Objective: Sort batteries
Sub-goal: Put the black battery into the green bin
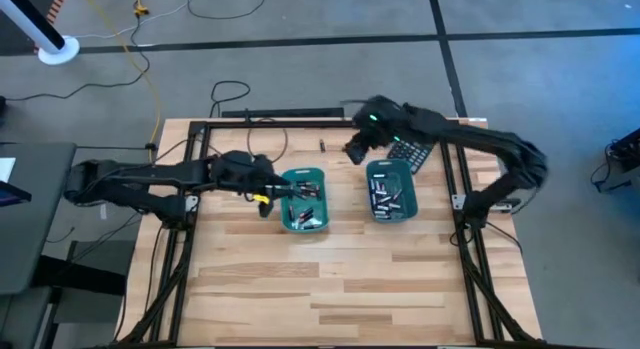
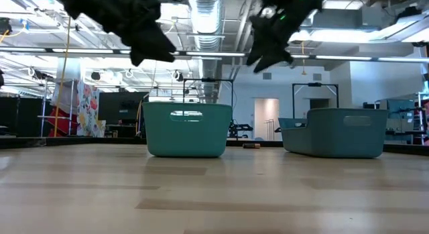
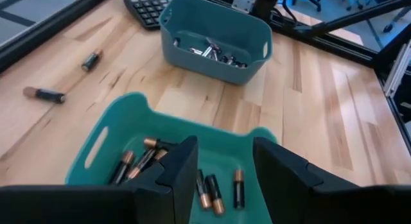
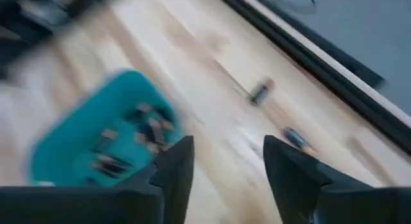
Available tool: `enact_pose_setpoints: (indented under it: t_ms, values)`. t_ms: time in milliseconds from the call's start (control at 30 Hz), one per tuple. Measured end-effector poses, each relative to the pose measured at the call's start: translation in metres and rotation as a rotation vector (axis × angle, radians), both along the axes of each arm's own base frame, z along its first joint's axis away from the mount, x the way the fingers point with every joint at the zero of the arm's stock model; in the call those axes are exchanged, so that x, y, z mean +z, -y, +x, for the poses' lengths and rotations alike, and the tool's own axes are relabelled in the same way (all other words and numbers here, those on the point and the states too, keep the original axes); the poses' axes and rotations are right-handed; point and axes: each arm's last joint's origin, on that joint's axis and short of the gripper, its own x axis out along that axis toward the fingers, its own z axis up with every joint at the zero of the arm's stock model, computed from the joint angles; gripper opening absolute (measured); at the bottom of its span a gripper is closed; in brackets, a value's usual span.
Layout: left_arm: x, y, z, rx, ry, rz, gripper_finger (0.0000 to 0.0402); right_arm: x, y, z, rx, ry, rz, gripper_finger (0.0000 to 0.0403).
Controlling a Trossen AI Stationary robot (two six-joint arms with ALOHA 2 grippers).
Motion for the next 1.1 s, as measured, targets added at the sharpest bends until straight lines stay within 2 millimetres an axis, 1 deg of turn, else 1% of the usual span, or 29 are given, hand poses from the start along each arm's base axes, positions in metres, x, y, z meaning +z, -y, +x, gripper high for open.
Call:
enact_pose_setpoints:
  t_ms: [100, 200, 333, 433, 567, 667, 767, 867, 967, 1033, 1100]
  values:
    - [-0.003, 0.002, -0.012, 0.001, 0.013, 0.002, 0.0146, -0.006, 0.028, 0.018, 0.004, -0.167, 0.029, 0.0227]
    - [-0.009, 0.003, -0.020, 0.001, 0.003, 0.001, 0.0146, -0.014, 0.058, 0.035, 0.014, -0.301, 0.060, 0.0240]
    - [-0.013, 0.003, -0.024, 0.006, -0.038, -0.015, 0.0146, -0.032, 0.093, 0.053, 0.042, -0.465, 0.123, 0.0241]
    - [-0.017, 0.004, -0.026, 0.008, -0.075, -0.024, 0.0146, -0.049, 0.110, 0.066, 0.118, -0.566, 0.141, 0.0235]
    - [-0.017, 0.002, -0.030, 0.021, -0.097, -0.030, 0.0146, -0.073, 0.118, 0.084, 0.302, -0.660, 0.106, 0.0221]
    - [-0.014, 0.001, -0.034, 0.031, -0.060, -0.032, 0.0146, -0.088, 0.117, 0.095, 0.416, -0.701, 0.079, 0.0208]
    - [-0.024, 0.003, -0.043, 0.064, -0.040, -0.063, 0.0146, -0.105, 0.114, 0.101, 0.515, -0.750, 0.076, 0.0192]
    - [-0.033, 0.004, -0.052, 0.087, -0.004, -0.106, 0.0146, -0.119, 0.115, 0.105, 0.533, -0.767, 0.084, 0.0178]
    - [-0.039, 0.006, -0.060, 0.101, 0.041, -0.139, 0.0146, -0.129, 0.122, 0.102, 0.542, -0.784, 0.100, 0.0167]
    - [-0.040, 0.007, -0.065, 0.102, 0.062, -0.150, 0.0146, -0.135, 0.129, 0.100, 0.539, -0.794, 0.104, 0.0162]
    - [-0.038, 0.008, -0.068, 0.101, 0.078, -0.152, 0.0146, -0.136, 0.134, 0.096, 0.543, -0.797, 0.098, 0.0159]
